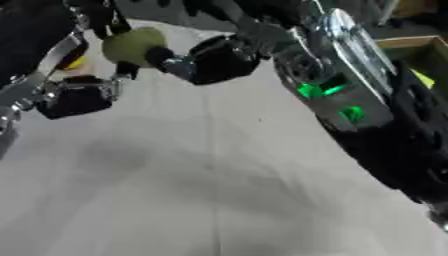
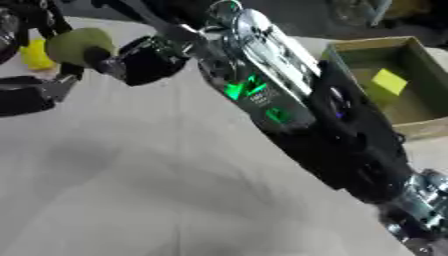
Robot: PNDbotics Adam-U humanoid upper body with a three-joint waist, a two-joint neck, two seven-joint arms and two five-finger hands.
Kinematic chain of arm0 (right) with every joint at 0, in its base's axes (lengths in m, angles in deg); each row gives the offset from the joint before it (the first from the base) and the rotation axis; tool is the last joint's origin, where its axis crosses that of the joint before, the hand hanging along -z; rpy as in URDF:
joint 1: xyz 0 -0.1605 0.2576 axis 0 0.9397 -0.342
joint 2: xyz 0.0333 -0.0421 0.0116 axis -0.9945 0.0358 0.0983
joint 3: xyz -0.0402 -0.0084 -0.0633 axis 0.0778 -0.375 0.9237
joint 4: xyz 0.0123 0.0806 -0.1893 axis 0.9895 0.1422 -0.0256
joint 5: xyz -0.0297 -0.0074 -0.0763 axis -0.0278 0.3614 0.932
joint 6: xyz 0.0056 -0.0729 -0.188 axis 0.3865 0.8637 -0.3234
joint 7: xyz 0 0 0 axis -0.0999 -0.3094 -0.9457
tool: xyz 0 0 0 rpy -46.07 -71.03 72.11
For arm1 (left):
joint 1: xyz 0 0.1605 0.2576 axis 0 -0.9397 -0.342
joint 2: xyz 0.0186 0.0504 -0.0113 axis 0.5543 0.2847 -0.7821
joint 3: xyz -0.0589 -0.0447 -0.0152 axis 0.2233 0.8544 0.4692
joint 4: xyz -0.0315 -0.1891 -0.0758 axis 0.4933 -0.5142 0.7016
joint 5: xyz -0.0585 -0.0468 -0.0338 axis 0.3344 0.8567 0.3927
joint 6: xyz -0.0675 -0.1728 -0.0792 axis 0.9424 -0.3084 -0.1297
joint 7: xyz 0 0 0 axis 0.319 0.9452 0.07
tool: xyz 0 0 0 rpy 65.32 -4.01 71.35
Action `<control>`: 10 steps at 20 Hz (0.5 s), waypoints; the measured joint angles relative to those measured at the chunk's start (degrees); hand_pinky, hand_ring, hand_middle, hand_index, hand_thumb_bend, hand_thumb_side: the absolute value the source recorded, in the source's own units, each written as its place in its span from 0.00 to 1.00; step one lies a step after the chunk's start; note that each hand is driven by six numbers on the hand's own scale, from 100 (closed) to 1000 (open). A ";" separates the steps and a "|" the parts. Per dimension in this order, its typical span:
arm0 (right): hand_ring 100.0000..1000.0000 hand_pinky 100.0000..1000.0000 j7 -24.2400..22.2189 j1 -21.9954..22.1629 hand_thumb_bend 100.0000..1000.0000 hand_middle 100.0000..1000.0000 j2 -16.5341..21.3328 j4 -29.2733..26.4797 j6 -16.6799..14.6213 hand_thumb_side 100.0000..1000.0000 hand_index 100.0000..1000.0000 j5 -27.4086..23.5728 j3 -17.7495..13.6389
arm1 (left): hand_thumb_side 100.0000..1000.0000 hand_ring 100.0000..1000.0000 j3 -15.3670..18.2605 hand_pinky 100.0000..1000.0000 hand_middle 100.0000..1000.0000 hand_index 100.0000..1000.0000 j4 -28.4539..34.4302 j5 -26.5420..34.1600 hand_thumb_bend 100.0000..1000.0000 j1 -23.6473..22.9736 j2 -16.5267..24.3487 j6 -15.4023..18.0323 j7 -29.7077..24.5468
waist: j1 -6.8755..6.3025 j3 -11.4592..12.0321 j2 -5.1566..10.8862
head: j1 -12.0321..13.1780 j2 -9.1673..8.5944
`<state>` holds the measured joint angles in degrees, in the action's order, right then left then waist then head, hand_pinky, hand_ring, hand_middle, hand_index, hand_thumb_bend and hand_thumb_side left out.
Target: Pick up the objects with one hand, pass them to the other hand, and then place them into the box on the other side of the table.
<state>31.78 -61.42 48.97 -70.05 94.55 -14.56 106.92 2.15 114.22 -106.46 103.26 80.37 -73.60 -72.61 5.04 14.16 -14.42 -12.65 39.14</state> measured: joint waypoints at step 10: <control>0.31 0.00 0.05 -0.03 0.35 0.40 0.01 0.00 -0.01 0.02 0.62 -0.83 0.00 | 0.00 0.47 -0.05 0.33 0.47 0.54 -0.75 -0.12 0.00 -0.45 0.70 1.17 0.01 | 0.00 -0.01 0.00 | -1.74 1.76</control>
<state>31.83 -61.44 48.98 -70.05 94.54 -15.39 106.92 2.10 113.47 -106.58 102.81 81.08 -72.42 -72.60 5.04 14.15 -14.42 -14.39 40.90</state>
